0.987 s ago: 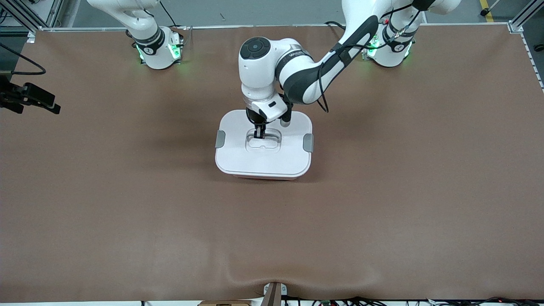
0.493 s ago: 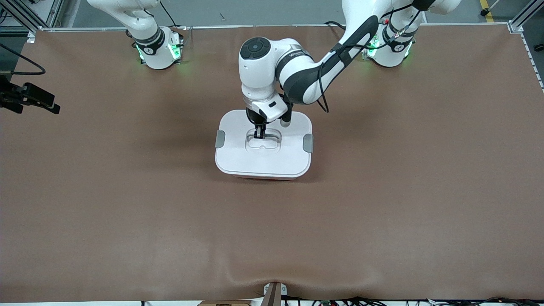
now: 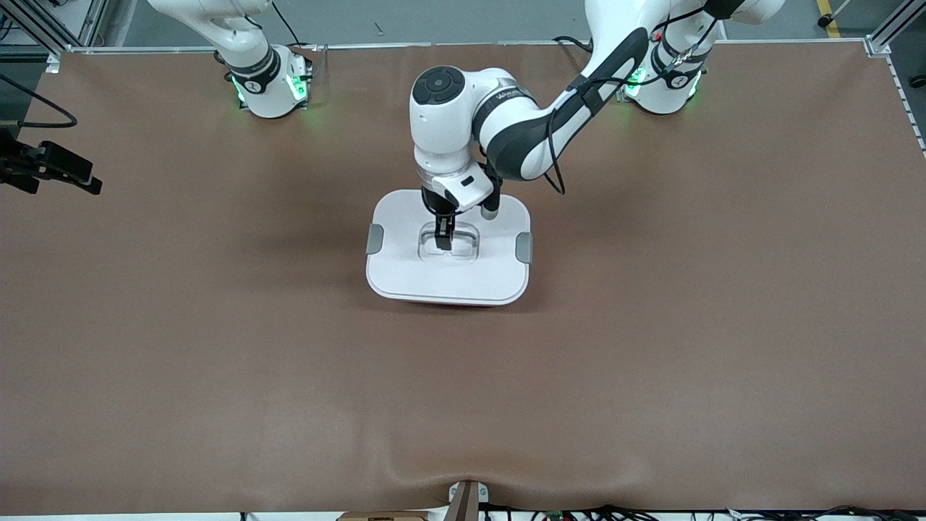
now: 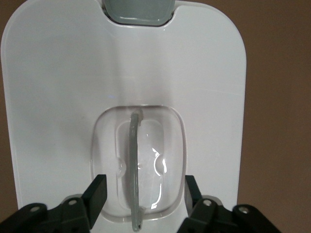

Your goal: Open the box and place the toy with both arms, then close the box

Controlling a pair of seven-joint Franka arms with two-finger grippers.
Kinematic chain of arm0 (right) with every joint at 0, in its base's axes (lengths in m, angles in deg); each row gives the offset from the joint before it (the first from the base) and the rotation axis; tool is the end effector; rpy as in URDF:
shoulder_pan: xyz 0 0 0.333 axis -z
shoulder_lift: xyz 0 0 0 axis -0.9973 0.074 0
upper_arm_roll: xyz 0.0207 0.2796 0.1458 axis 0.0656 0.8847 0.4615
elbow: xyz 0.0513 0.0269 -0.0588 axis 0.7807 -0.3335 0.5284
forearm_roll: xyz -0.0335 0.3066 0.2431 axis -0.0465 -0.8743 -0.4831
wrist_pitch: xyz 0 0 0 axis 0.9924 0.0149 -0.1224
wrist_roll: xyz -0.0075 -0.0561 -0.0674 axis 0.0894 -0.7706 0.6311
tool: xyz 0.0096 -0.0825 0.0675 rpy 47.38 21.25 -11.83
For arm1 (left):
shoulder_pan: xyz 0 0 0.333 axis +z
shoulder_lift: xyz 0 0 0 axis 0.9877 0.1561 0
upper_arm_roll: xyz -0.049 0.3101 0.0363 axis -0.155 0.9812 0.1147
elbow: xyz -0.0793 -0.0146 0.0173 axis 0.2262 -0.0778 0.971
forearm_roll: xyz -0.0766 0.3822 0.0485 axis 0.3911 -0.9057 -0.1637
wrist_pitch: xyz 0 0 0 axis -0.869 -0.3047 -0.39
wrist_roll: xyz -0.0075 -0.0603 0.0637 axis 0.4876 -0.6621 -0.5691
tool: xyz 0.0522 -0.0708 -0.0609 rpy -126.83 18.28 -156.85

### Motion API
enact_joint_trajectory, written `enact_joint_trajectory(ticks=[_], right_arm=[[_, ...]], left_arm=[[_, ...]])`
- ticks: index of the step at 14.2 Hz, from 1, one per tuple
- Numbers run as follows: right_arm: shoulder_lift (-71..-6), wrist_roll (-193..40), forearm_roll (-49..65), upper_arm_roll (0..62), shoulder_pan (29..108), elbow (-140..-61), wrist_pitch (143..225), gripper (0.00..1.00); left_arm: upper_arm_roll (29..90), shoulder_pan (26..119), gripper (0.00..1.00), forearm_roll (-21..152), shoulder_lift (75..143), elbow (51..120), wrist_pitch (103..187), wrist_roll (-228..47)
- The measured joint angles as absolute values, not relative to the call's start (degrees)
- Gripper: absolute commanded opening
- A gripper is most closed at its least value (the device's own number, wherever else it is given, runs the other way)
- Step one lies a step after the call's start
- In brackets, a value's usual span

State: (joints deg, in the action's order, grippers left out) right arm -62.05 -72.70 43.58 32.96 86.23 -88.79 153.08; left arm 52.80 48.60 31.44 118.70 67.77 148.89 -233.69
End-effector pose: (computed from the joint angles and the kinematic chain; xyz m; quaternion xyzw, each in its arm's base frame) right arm 0.5463 -0.0355 0.6360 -0.9993 0.0216 0.0258 0.0147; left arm 0.4562 -0.5625 0.3679 0.7316 0.6751 0.0566 0.0759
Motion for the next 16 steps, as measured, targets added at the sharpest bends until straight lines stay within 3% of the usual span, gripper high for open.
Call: enact_joint_trajectory(ticks=[6,16], right_arm=[[-62.0,-72.7,43.6,33.1,85.8,-88.8,153.0,1.00],[-62.0,-72.7,43.6,33.2,85.4,-88.8,152.8,1.00]], left_arm=[[52.7,51.4,1.00,32.5,116.8,66.5,142.1,-224.8],[52.5,67.9,1.00,44.6,104.2,66.2,123.1,-178.2]])
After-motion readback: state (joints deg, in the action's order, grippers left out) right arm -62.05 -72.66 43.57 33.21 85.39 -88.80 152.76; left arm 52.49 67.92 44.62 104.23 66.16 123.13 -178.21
